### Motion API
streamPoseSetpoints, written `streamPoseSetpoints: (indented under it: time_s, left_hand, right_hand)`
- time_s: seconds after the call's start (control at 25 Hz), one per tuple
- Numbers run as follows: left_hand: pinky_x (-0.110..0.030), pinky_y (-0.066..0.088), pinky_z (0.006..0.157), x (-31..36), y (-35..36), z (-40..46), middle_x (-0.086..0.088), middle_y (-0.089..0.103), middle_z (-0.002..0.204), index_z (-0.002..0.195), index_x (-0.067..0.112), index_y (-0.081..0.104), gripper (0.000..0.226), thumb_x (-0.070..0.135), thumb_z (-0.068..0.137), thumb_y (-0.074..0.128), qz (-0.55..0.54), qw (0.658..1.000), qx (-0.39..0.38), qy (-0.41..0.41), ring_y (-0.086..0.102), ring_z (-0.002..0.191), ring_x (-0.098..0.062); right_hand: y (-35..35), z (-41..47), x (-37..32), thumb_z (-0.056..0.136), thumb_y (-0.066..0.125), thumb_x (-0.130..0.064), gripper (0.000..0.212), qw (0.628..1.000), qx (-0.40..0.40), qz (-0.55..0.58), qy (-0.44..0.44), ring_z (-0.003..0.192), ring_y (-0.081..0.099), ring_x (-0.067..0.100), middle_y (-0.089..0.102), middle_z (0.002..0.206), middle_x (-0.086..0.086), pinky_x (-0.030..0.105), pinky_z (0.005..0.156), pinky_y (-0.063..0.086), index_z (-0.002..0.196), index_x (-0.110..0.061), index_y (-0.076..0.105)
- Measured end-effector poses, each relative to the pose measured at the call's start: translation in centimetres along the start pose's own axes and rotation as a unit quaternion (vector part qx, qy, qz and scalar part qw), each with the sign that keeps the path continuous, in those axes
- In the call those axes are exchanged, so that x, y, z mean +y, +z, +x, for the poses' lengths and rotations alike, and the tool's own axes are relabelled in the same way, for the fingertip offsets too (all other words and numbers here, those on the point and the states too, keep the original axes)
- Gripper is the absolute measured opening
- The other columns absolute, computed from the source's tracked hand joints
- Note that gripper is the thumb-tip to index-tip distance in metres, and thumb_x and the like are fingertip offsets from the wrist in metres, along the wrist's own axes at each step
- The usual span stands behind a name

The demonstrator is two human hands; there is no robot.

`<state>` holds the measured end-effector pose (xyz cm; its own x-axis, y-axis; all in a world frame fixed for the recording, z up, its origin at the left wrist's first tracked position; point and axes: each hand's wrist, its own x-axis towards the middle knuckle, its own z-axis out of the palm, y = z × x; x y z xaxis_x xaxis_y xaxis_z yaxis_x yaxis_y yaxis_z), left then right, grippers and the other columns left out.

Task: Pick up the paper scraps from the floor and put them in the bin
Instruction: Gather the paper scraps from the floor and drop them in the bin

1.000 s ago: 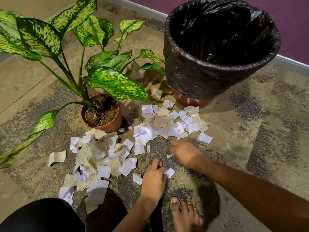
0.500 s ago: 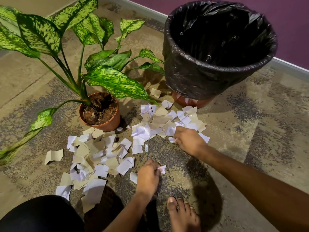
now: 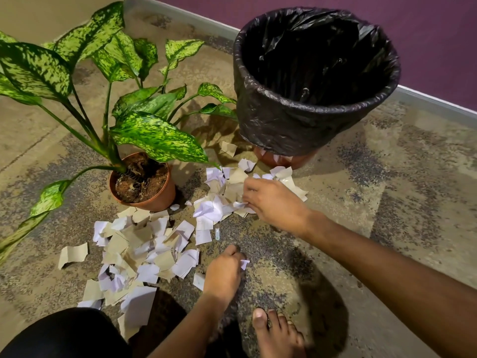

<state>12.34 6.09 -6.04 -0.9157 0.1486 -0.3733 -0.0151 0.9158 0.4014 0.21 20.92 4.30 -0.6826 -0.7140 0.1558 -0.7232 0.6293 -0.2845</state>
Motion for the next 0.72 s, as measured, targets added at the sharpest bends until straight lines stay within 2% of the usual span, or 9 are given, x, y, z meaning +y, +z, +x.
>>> streamPoseSetpoints:
  time_s: [0.12,0.24,0.32,0.36,0.48,0.6,0.72]
  left_hand:
    - [-0.024,0.052,0.089,1.6,-2.2,1.0,0.010,0.048,0.120,0.124,0.018,0.057,0.028,0.017,0.099,0.045,-0.024,0.999,0.042,0.010,0.063,0.092,-0.010]
    - [-0.030,0.051,0.092,4.9,-4.8,1.9,0.006,0.051,0.121,0.124,0.015,0.058,0.028,0.017,0.100,0.044,-0.085,0.987,0.121,0.062,0.060,0.095,-0.011]
    - [-0.031,0.052,0.087,7.1,-6.4,2.6,0.002,0.054,0.117,0.119,0.012,0.061,0.025,0.012,0.097,0.049,-0.134,0.968,0.188,0.101,0.058,0.093,-0.012]
    - [-0.026,0.052,0.082,8.1,-7.3,2.8,0.001,0.055,0.111,0.114,0.010,0.063,0.022,0.009,0.096,0.053,-0.158,0.953,0.228,0.126,0.055,0.090,-0.009]
    - [-0.006,0.039,0.074,10.8,-10.4,3.2,-0.003,0.056,0.095,0.101,0.002,0.066,0.013,0.000,0.090,0.060,-0.209,0.898,0.331,0.200,0.044,0.082,0.000]
    - [-0.006,0.037,0.069,13.1,-14.1,3.7,-0.007,0.057,0.089,0.098,0.002,0.069,0.013,-0.003,0.088,0.061,-0.246,0.852,0.399,0.234,0.047,0.077,-0.004]
    - [-0.007,0.035,0.066,15.0,-17.9,4.7,-0.008,0.057,0.085,0.098,0.001,0.070,0.012,0.000,0.088,0.062,-0.247,0.814,0.459,0.256,0.045,0.074,-0.003]
  right_hand:
    - [-5.1,2.2,-0.9,0.070,0.080,0.001,0.012,0.989,0.148,-0.002,-0.011,0.063,0.060,0.022,0.062,0.079,0.007,0.028,0.052,0.050,0.075,-0.005,0.071]
    - [-10.9,3.6,-0.7,0.080,0.070,0.002,0.004,0.951,0.307,-0.012,0.004,0.066,0.059,0.021,0.064,0.083,0.011,0.027,0.059,0.048,0.078,-0.001,0.070]
    - [-14.1,4.3,0.4,0.082,0.066,0.003,0.006,0.925,0.376,-0.016,0.047,0.068,0.057,0.017,0.063,0.084,0.011,0.022,0.060,0.046,0.077,0.000,0.068]
    - [-15.3,4.6,1.2,0.082,0.066,0.001,0.006,0.918,0.389,-0.025,0.080,0.068,0.054,0.014,0.062,0.085,0.010,0.019,0.060,0.043,0.077,-0.002,0.067]
    - [-17.2,4.9,4.2,0.087,0.061,-0.008,0.007,0.917,0.343,-0.064,0.193,0.079,0.046,0.004,0.061,0.096,0.005,0.014,0.066,0.038,0.088,-0.008,0.069]
    - [-17.2,3.8,6.1,0.091,0.055,-0.006,0.028,0.932,0.250,-0.072,0.254,0.094,0.050,0.002,0.059,0.117,0.000,0.001,0.073,0.028,0.115,-0.014,0.068]
    - [-16.9,2.8,6.3,0.090,0.056,-0.008,0.041,0.933,0.217,-0.077,0.275,0.111,0.054,0.011,0.052,0.132,-0.005,0.013,0.084,0.028,0.129,-0.019,0.061]
